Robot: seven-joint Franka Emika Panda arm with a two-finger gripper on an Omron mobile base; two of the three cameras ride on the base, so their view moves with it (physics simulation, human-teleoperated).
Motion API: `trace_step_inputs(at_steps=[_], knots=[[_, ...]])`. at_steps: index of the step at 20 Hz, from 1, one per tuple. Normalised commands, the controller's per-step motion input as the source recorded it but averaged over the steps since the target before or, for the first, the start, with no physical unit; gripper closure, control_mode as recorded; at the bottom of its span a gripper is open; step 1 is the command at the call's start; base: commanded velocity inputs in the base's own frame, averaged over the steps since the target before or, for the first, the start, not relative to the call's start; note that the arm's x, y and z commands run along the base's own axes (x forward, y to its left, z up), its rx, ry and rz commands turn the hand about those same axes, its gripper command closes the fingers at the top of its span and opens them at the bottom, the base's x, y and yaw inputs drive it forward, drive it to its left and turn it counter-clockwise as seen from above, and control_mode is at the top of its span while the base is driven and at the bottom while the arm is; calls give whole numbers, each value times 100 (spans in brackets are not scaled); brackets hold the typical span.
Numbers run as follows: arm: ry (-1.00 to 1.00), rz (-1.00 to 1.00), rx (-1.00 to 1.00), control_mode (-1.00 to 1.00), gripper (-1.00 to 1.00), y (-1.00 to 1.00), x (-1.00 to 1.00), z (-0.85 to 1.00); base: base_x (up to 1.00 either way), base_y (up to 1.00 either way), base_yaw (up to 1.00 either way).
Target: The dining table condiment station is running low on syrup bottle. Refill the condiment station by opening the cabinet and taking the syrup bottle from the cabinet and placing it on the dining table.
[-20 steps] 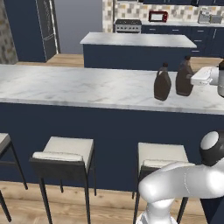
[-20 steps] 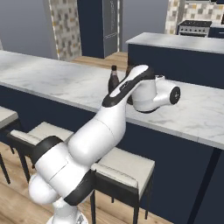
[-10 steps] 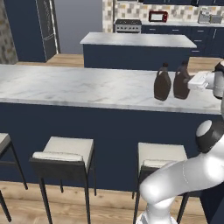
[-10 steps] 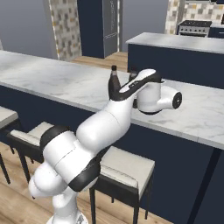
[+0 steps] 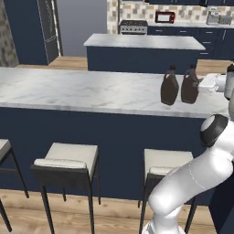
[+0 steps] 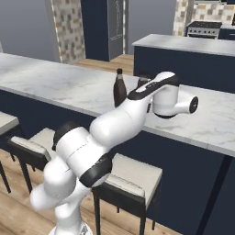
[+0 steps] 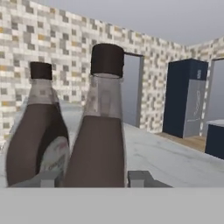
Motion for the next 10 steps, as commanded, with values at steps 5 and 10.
trace_step_inputs(at_steps=[5, 10], knots=[[-9, 15, -1, -100, 100, -1, 0, -45, 0, 0, 0], [-6, 14, -1, -100, -100, 0, 0, -27, 0, 0, 0]])
